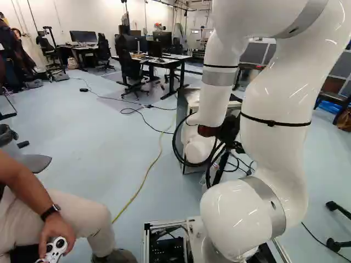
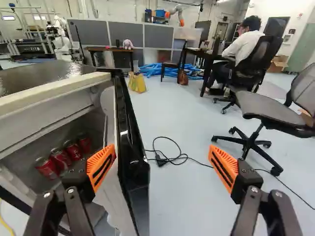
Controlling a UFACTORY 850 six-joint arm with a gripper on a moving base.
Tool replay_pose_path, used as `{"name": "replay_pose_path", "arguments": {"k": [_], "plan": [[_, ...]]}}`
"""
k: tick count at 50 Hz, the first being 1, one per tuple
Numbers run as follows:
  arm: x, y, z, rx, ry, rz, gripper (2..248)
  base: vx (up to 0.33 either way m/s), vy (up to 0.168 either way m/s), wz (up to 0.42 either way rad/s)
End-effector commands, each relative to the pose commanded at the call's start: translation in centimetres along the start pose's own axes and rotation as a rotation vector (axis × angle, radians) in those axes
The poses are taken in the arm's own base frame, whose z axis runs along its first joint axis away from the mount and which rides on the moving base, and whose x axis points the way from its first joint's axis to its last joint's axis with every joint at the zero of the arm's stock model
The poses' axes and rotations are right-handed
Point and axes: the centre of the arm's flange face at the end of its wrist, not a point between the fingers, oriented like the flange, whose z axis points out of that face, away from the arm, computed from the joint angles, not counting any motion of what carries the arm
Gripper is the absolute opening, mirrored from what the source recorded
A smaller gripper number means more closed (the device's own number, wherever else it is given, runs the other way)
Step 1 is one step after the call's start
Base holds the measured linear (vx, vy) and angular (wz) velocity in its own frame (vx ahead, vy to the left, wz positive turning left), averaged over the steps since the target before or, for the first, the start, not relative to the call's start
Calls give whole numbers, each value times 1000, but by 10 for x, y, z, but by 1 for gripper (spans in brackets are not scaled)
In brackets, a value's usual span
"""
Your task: Grab a drink from the fridge
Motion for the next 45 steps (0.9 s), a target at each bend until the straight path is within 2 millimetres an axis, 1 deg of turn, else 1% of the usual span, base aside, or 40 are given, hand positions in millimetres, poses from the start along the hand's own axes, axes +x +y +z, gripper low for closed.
{"name": "replay_pose_path", "arguments": {"k": [19, 45], "plan": [[2, 22, 14, -88, -6, 15, 247, 0, 0, 0], [9, 43, 48, -240, -10, 61, 247, 0, 0, 0]]}}
